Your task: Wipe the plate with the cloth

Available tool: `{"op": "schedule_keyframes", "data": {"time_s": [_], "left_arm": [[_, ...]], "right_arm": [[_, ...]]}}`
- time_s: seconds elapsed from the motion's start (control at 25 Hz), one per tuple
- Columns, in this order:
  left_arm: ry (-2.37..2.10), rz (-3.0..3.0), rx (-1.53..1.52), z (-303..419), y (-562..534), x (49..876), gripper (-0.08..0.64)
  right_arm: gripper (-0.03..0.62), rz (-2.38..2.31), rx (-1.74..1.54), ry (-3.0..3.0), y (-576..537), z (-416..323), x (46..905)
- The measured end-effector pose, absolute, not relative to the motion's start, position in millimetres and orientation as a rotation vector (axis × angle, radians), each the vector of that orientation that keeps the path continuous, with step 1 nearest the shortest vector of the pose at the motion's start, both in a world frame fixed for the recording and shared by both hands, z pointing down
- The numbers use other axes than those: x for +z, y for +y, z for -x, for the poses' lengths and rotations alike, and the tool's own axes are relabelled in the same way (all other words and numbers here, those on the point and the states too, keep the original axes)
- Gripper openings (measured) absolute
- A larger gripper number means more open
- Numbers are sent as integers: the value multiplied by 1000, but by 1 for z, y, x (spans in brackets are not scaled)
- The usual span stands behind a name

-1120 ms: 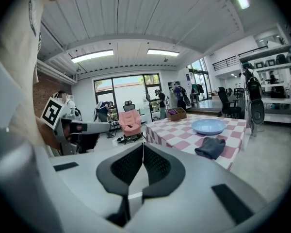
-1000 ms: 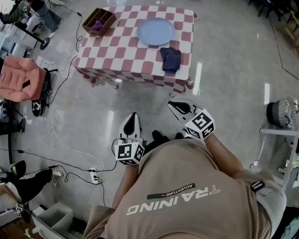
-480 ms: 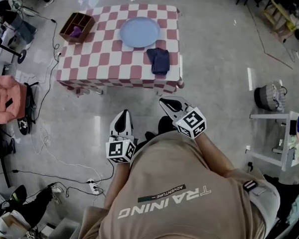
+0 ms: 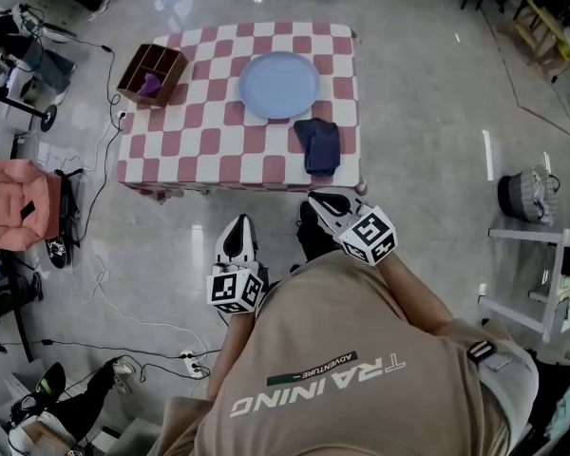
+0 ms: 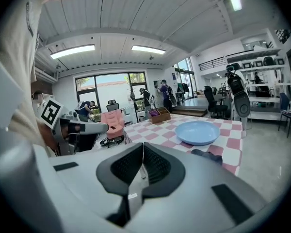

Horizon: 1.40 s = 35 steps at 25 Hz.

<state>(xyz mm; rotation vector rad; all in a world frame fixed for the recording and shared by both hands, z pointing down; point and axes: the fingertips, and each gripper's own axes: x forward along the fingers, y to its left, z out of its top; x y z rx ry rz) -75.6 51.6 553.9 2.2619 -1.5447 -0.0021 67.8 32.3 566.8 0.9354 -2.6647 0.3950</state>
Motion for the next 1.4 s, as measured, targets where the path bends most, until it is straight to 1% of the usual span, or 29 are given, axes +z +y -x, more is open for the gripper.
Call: {"op": "schedule_keyframes", "data": {"time_s": [0.32, 0.6, 0.84, 1.16, 1.4], "left_arm": [[-1613, -2284, 0, 70, -36, 528, 15], [-1598, -2299, 35, 51, -81, 527, 14], [-1546, -2315, 63, 47, -104, 530, 15], [-1445, -2379, 48, 65, -137, 535, 14], [-1321, -2510, 50, 88, -172, 523, 14]], "right_arm": [[18, -773, 340, -2708, -48, -49, 563], [18, -740, 353, -2700, -92, -58, 570], [18, -782, 408, -2669, -113, -65, 578], [18, -912, 400, -2597, -140, -55, 584], [18, -1071, 396, -2520, -166, -44, 573]]}}
